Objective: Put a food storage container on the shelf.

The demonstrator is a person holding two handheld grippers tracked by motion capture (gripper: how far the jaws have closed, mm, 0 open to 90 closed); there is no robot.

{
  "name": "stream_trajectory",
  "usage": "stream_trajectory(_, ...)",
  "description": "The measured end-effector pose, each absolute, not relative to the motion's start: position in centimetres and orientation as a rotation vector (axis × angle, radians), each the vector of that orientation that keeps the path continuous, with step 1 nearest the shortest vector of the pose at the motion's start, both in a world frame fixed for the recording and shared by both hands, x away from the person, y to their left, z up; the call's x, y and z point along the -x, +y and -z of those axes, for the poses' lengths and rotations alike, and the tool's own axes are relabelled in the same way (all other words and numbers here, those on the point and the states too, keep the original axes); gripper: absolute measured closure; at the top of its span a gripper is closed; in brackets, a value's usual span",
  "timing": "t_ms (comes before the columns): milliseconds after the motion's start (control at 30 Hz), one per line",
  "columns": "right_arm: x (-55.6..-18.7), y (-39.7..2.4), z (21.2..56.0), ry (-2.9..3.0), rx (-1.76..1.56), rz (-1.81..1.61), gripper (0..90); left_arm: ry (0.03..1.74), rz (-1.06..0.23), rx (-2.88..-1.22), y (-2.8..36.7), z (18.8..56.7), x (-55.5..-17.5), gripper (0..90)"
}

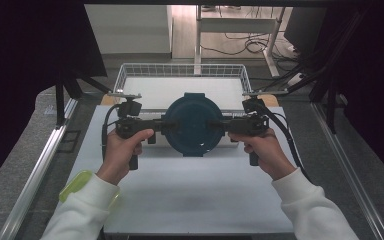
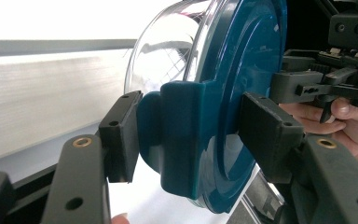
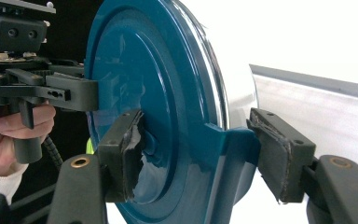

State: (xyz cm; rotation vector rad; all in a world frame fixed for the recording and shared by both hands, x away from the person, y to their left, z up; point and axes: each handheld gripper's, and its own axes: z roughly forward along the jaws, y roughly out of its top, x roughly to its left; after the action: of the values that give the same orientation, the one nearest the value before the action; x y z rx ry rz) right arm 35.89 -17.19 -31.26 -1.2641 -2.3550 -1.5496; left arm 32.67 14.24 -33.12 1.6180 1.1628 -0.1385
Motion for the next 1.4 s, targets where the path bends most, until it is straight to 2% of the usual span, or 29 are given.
stream_trajectory(1400, -39.5, -16.6, 28.3, -2.371, 1.278, 1.557, 36.3, 1.148, 0.147, -1.598, 14.8, 30.8, -36.6, 41.3)
